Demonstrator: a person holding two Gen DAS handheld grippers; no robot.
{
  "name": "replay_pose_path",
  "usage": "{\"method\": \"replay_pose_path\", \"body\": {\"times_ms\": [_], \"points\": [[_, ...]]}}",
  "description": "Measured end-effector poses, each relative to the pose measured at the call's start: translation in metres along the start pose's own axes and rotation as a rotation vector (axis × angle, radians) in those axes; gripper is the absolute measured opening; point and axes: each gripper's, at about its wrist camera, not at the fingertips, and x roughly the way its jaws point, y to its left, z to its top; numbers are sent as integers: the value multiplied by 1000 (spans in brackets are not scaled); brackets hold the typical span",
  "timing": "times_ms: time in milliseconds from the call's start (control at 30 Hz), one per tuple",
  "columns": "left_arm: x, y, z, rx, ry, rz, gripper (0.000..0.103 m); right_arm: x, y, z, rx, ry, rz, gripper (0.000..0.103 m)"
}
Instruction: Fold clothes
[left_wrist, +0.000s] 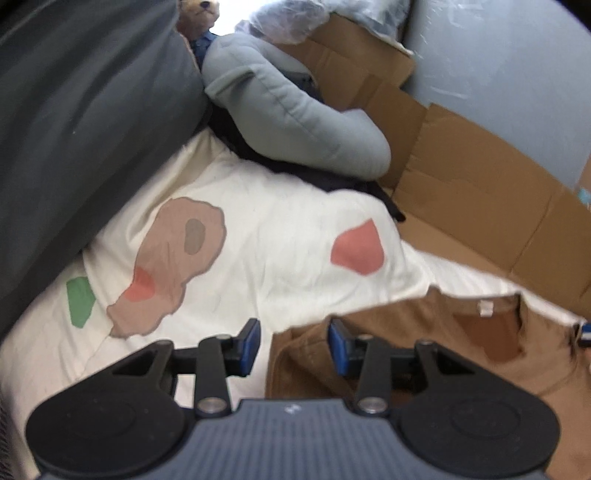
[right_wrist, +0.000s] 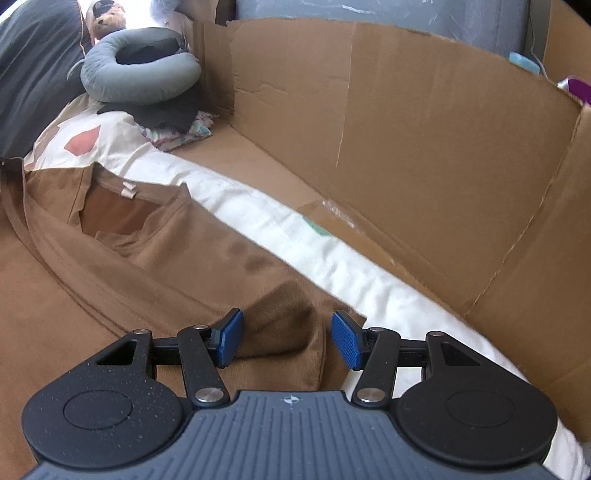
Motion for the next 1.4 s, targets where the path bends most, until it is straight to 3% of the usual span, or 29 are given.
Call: {"method": "replay_pose_path", "body": {"times_ms": [467, 633, 700, 833, 1033, 1267, 1400], "points": [[-45, 10, -6, -34, -1, -36, 45, -15, -7, 3, 27, 3, -5, 58], [-53, 28, -21, -24, 47, 42, 47, -15, -16, 2, 40, 20, -29, 43], [-53, 33, -28, -21, 65, 54, 47, -13, -18, 1, 36, 28, -37, 42], [-52, 33, -38, 12, 90, 70, 47, -8, -19, -1, 28, 44, -42, 41], [-38, 20, -47, 74, 133, 22, 47, -4, -21, -7, 30, 63, -55, 41], [-21, 17, -53, 133, 164, 61, 47, -2, -22, -15, 33, 80, -55, 41], [-15, 21, -53, 120, 157, 64, 49, 1, -24, -16, 33, 83, -56, 42]]}}
